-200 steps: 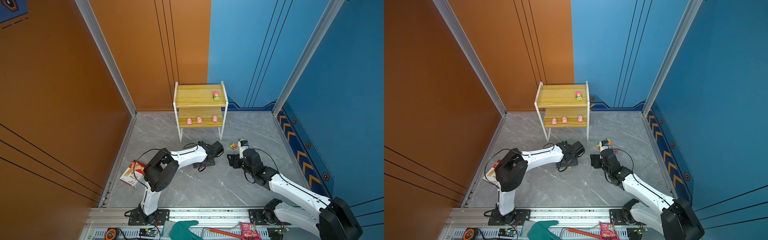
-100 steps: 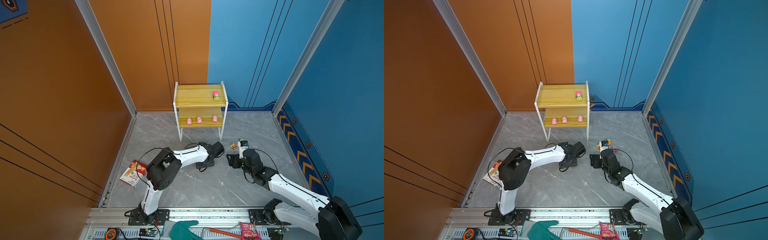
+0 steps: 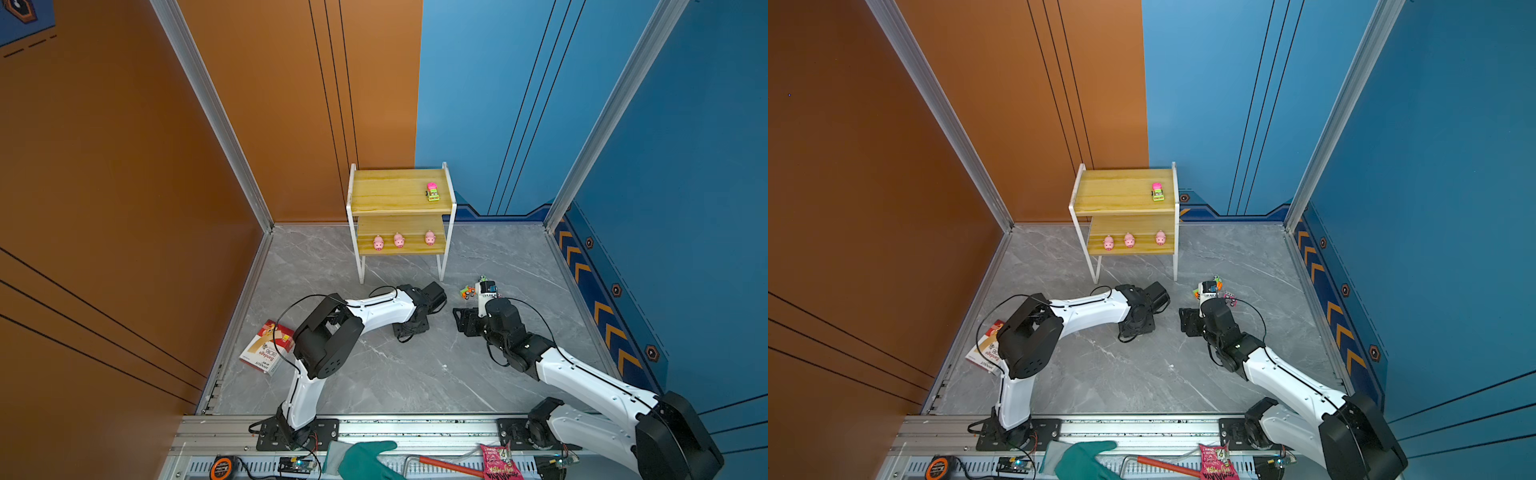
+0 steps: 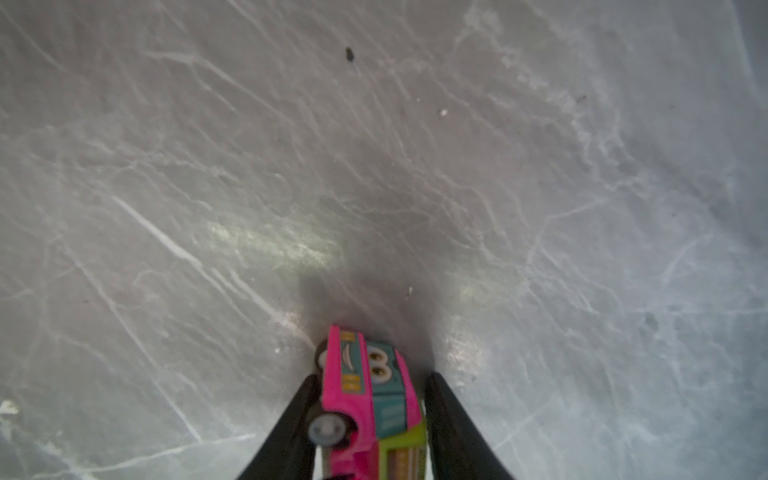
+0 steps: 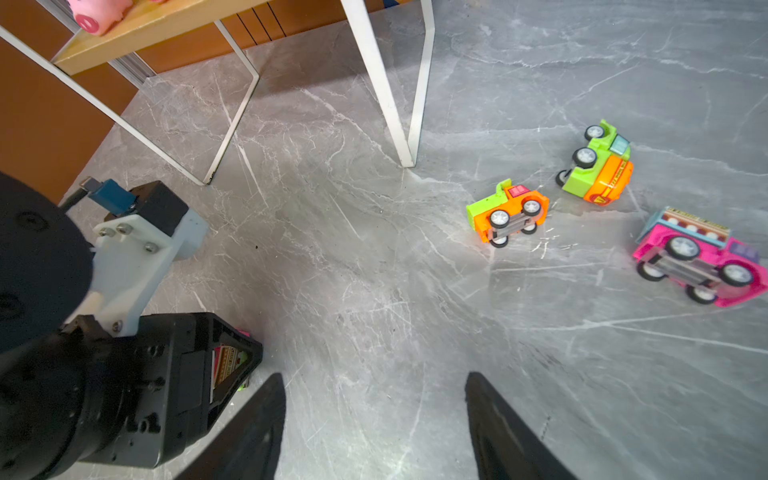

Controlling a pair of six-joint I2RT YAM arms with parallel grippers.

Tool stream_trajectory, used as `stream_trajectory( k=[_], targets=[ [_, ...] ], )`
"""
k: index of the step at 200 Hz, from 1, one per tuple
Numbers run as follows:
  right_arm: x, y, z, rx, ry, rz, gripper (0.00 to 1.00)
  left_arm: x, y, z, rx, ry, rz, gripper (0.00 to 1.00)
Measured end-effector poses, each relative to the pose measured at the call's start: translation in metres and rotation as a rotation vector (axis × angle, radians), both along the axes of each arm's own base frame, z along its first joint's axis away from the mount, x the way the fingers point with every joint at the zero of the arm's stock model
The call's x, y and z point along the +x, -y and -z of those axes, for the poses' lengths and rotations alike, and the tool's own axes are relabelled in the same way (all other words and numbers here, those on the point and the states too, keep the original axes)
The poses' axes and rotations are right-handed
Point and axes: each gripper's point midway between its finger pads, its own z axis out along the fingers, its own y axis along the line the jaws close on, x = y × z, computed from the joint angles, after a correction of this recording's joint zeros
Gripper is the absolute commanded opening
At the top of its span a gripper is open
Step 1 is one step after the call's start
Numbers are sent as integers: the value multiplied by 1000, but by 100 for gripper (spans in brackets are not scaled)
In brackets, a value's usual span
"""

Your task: Place and organize the plastic toys onto the shelf

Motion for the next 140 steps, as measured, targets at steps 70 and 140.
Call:
stream_trajectory(
  k=[70, 140],
  targets=[
    [0, -3, 0, 8, 1, -12, 70, 2, -7, -3, -152, 8, -38, 37],
    [-8, -38, -12, 134, 65, -143, 72, 12, -4, -28, -500, 106, -122, 40]
  ],
)
